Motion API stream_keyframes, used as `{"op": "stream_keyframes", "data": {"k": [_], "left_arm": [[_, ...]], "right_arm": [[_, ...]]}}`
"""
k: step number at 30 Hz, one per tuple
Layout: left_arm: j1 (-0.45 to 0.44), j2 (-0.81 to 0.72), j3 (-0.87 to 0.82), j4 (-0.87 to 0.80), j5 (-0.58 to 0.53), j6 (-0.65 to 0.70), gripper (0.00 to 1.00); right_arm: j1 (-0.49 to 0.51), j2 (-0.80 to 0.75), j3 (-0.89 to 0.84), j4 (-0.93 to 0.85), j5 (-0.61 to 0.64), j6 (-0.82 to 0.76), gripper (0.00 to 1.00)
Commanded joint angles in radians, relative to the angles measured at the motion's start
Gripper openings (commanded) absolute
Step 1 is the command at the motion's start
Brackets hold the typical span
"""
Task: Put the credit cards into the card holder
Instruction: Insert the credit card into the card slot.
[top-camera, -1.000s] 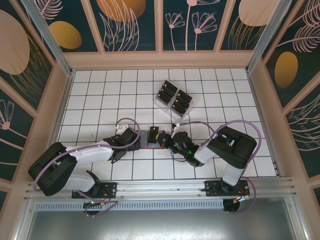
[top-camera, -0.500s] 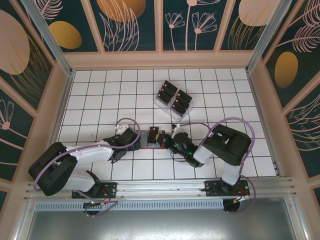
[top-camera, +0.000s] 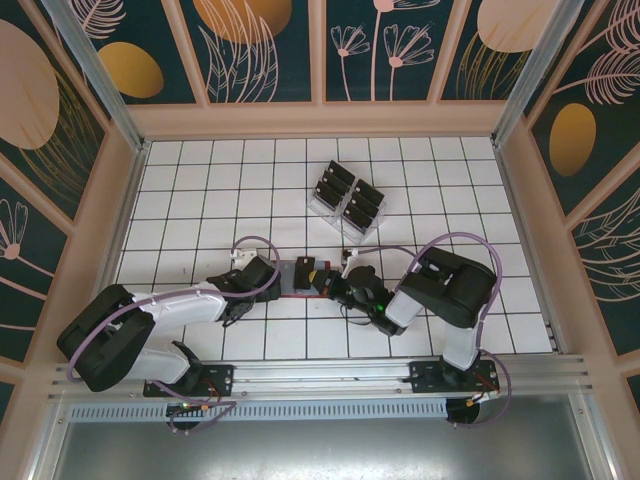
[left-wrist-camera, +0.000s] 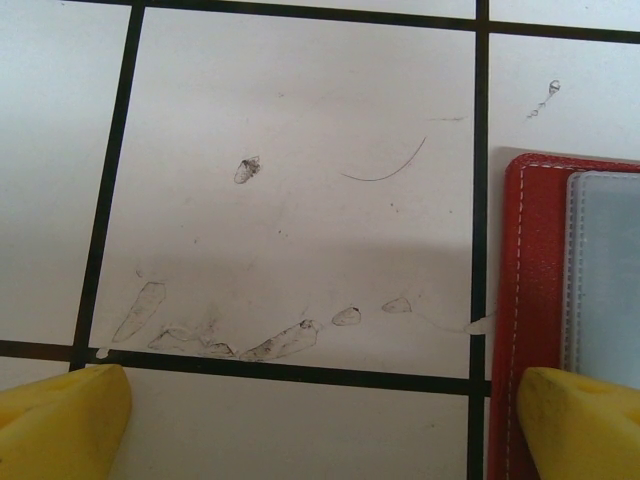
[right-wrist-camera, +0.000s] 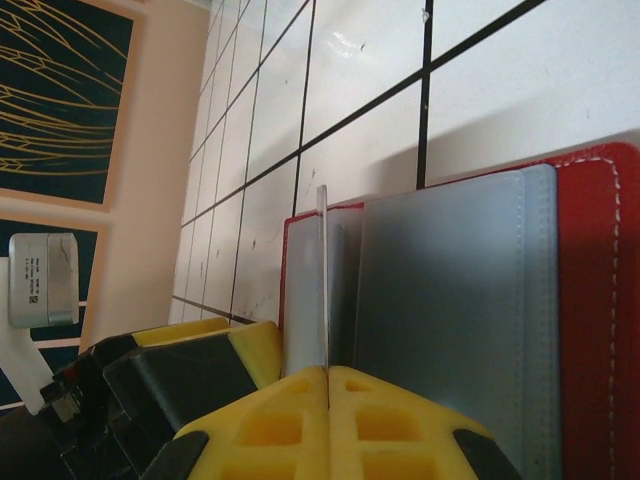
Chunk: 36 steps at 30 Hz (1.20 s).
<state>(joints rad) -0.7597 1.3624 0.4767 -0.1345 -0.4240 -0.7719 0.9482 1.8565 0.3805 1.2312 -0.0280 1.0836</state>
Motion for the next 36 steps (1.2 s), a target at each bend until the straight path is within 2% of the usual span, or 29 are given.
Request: {"op": "stream_keyframes", "data": {"k": [1, 19, 36], "left_arm": [[-0.007, 0.014, -0.020, -0.020, -0.006, -0.007, 0.98], [-0.007, 0.021, -0.015, -0.022, -0.007, -0.004, 0.99], [-0.008, 0.021, -0.015, -0.020, -0.004, -0.004, 0.99]], "right_arm": [[-0.002, 0.020, 0.001, 0.042, -0.013, 0.018, 0.00], [0.004, 0.017, -0.031, 0.028, -0.029, 0.074, 0.00], [-0.009, 0.051, 0.033, -0.058, -0.112, 0.080, 0.00]]}}
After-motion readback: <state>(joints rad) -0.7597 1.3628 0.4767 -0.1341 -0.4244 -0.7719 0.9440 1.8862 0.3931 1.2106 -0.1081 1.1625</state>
